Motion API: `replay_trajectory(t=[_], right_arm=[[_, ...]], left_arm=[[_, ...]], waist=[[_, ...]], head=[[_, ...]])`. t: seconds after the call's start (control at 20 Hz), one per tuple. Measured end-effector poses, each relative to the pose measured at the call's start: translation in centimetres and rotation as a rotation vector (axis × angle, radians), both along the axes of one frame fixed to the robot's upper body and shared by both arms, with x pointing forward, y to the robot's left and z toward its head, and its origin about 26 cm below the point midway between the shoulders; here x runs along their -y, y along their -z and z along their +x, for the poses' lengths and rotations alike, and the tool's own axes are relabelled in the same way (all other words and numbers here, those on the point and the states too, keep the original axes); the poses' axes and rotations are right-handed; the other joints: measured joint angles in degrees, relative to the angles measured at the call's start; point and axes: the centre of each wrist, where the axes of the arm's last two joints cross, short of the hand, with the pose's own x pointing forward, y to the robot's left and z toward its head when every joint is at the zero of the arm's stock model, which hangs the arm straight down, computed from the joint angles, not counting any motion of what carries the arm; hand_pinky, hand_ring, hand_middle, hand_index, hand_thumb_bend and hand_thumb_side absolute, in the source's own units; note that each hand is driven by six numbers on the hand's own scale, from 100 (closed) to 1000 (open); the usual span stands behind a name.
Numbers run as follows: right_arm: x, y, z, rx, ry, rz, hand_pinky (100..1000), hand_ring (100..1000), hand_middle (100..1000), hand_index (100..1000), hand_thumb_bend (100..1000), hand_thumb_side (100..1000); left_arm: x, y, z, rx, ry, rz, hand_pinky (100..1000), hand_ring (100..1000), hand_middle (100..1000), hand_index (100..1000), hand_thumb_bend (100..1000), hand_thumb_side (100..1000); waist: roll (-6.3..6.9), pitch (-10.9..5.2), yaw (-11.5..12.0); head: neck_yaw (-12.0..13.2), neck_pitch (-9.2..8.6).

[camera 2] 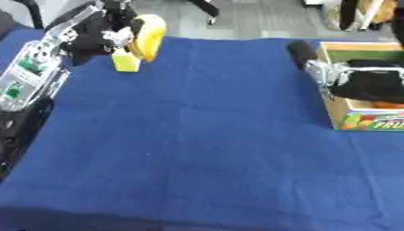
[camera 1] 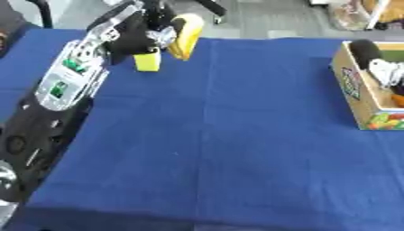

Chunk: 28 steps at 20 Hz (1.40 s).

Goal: Pick up the objects with one hand, pass them to the other hand, and then place them into the box on the other side of the table.

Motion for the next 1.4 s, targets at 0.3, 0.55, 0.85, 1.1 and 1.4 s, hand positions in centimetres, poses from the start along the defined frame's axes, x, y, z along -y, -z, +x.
replay_trajectory(t=[0.3,0.55,0.85,1.1,1.4], right_arm=[[-1.6,-0.5,-0.3,0.119,-0.043,-0.146,805,748,148,887,372,201],[-2.4,-0.4,-0.4,0.195,-0.064,-0.228,805,743,100,903,389,196],[-3.2,-0.3,-0.6,0.233,-0.095,-0.303,798,736,100,897,390,198],[-3.5,-0.2,-0.7,0.236,-0.107,-0.340,793,732,100,890,390,204],[-4.1,-0.1,-0.8,0.222,-0.121,-0.352,787,728,100,882,387,206]], left_arm=[[2.5,-0.5,-1.3,-0.095,0.179,0.058,556,326,254,367,100,259],[3.4,-0.5,-1.8,-0.142,0.225,0.111,554,326,256,369,100,259],[4.3,-1.0,-2.4,-0.153,0.264,0.134,554,327,258,370,100,259],[4.8,-1.5,-2.7,-0.147,0.291,0.140,557,328,258,370,100,260],[5.4,-2.2,-3.1,-0.130,0.325,0.128,558,328,257,370,100,256]], waist=[[0.00,0.00,-0.1],[0.00,0.00,-0.1],[0.00,0.00,0.0],[0.00,0.00,0.0],[0.00,0.00,0.2]], head=[[-0.1,0.00],[-0.3,0.00],[-0.5,0.00],[-0.7,0.00],[-0.8,0.00]])
